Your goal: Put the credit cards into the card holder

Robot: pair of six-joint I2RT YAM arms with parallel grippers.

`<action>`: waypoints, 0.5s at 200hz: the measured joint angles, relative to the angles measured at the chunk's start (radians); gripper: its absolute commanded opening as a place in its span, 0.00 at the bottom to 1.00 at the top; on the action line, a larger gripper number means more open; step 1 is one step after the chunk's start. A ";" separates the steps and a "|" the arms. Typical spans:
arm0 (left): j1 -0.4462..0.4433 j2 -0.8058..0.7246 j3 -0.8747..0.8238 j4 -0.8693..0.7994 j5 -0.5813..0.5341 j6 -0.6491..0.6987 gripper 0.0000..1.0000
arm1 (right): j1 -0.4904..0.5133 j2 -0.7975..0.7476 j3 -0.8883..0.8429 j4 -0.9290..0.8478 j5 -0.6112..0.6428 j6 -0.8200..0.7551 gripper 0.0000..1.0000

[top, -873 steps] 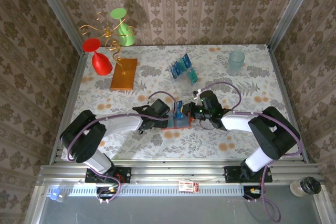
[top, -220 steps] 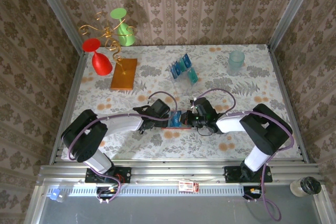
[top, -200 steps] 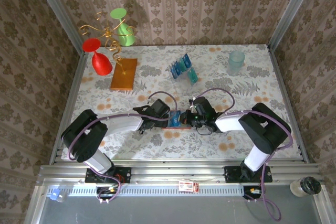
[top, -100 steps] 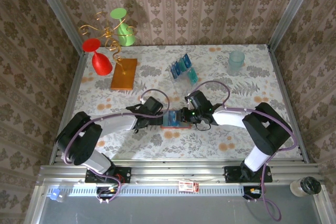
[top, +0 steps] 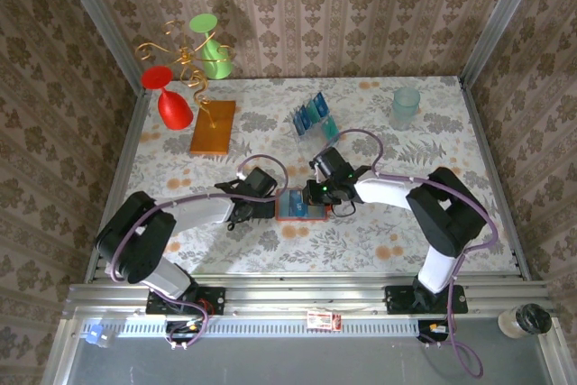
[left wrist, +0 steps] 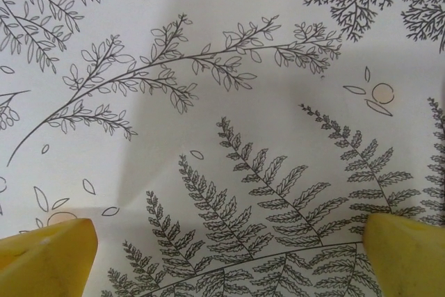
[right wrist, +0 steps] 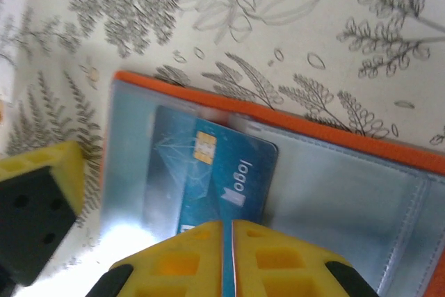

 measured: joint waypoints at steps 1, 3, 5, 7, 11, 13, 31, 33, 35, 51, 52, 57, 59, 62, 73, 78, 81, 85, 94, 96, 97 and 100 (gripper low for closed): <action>0.000 0.001 0.000 0.000 0.000 0.000 1.00 | 0.000 0.001 0.000 -0.001 0.000 0.000 0.11; 0.000 0.002 0.002 0.000 0.000 0.000 1.00 | 0.001 0.003 0.000 -0.002 0.000 0.000 0.11; 0.000 0.003 0.003 0.000 0.000 0.000 1.00 | 0.002 0.006 0.001 -0.003 0.000 0.000 0.11; 0.000 0.006 0.004 0.000 0.001 0.000 1.00 | 0.003 0.008 0.001 -0.004 0.000 0.000 0.11; 0.000 0.008 0.007 0.000 0.001 0.000 1.00 | 0.005 0.012 0.002 -0.005 0.001 0.000 0.10; 0.000 0.010 0.009 -0.001 0.001 0.000 1.00 | 0.006 0.014 0.003 -0.005 0.001 0.000 0.10; 0.000 0.026 0.026 -0.005 0.002 0.005 1.00 | 0.013 0.027 0.019 -0.010 0.003 0.000 0.10; 0.000 0.028 0.027 -0.005 0.001 0.004 1.00 | 0.014 0.029 0.022 -0.010 0.003 0.000 0.10; 0.000 0.029 0.029 -0.005 0.001 0.005 1.00 | 0.016 0.030 0.024 -0.010 0.003 0.000 0.10; 0.000 0.041 0.042 -0.009 0.001 0.008 1.00 | 0.027 0.042 0.044 -0.011 0.006 0.000 0.10; 0.000 0.042 0.043 -0.009 0.001 0.008 1.00 | 0.027 0.043 0.045 -0.011 0.007 0.000 0.10; 0.001 0.044 0.046 -0.011 0.001 0.009 1.00 | 0.031 0.047 0.051 -0.013 0.007 0.000 0.09; 0.001 0.045 0.047 -0.011 0.001 0.010 1.00 | 0.033 0.048 0.054 -0.012 0.007 0.000 0.09; 0.001 0.047 0.048 -0.011 0.001 0.010 1.00 | 0.035 0.051 0.058 -0.013 0.007 0.001 0.09; 0.001 0.053 0.054 -0.011 0.001 0.011 1.00 | 0.043 0.059 0.067 -0.014 0.007 0.001 0.09; 0.001 0.055 0.055 -0.011 0.001 0.012 1.00 | 0.047 0.063 0.070 -0.014 0.007 0.001 0.09; 0.001 0.055 0.055 -0.011 0.001 0.012 1.00 | 0.048 0.065 0.072 -0.014 0.007 0.001 0.09; 0.001 0.055 0.055 -0.010 0.002 0.012 1.00 | 0.050 0.069 0.075 -0.014 0.007 0.001 0.09; 0.001 0.056 0.056 -0.006 0.002 0.011 1.00 | 0.056 0.078 0.082 -0.016 0.006 0.001 0.09; 0.001 0.057 0.056 -0.005 0.001 0.012 1.00 | 0.057 0.080 0.084 -0.016 0.006 0.001 0.09; 0.001 0.057 0.056 -0.005 0.002 0.011 1.00 | 0.058 0.080 0.085 -0.016 0.006 0.002 0.09; 0.001 0.057 0.056 -0.003 0.001 0.011 1.00 | 0.059 0.083 0.087 -0.016 0.006 0.002 0.09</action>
